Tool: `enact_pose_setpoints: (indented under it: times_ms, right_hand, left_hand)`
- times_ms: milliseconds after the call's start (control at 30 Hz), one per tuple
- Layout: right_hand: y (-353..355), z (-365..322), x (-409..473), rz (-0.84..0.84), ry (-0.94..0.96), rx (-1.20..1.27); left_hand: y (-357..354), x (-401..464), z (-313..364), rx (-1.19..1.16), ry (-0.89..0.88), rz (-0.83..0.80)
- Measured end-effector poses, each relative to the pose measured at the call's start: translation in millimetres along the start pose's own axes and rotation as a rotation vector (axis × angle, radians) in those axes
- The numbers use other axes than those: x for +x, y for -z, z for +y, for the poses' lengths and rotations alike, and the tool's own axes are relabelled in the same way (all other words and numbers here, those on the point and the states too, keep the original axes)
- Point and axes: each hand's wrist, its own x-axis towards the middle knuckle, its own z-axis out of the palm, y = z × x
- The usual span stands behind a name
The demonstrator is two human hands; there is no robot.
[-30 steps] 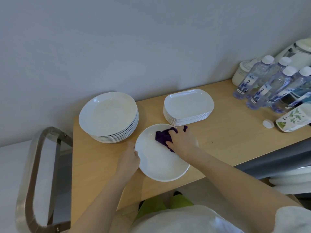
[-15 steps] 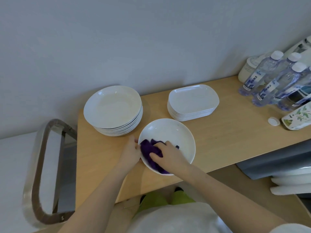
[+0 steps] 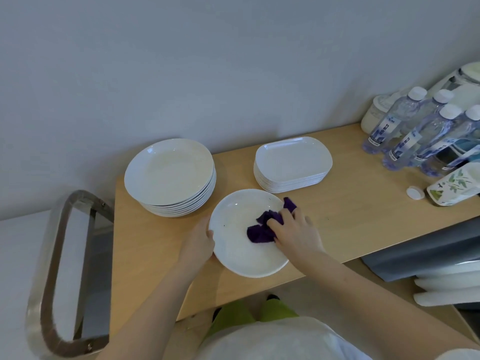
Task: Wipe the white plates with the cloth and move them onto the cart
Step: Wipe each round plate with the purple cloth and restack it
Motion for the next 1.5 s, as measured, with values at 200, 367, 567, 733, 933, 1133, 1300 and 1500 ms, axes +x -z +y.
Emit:
enact_pose_setpoints:
  times_ms: [200,367,567,733,933,1133,1300,1500]
  right_hand:
    - [-3,32,12,0.176,-0.244,0.308]
    - [-9,70,5,0.209,-0.399,0.533]
    - [4,54,6,0.246,-0.311,0.696]
    - [3,0,40,0.129,-0.177,0.695]
    - [-13,-50,73,0.037,-0.097,0.575]
    - [-19,-62,54,0.041,0.221,0.502]
    - [-22,-47,30,0.069,0.488,0.372]
    - [-26,3,14,0.146,0.652,0.237]
  left_hand:
    - [3,1,-1,-0.036,0.046,-0.038]
    - [6,1,-9,-0.161,0.132,-0.051]
    - [6,-3,-8,-0.216,0.170,-0.074]
    - [4,-9,-2,-0.261,0.212,-0.119]
    - [4,-10,-1,-0.320,0.191,-0.152]
    - [3,-9,-3,-0.400,0.207,-0.126]
    - [3,-9,-3,-0.441,0.225,-0.128]
    - [4,-10,-2,-0.438,0.226,-0.124]
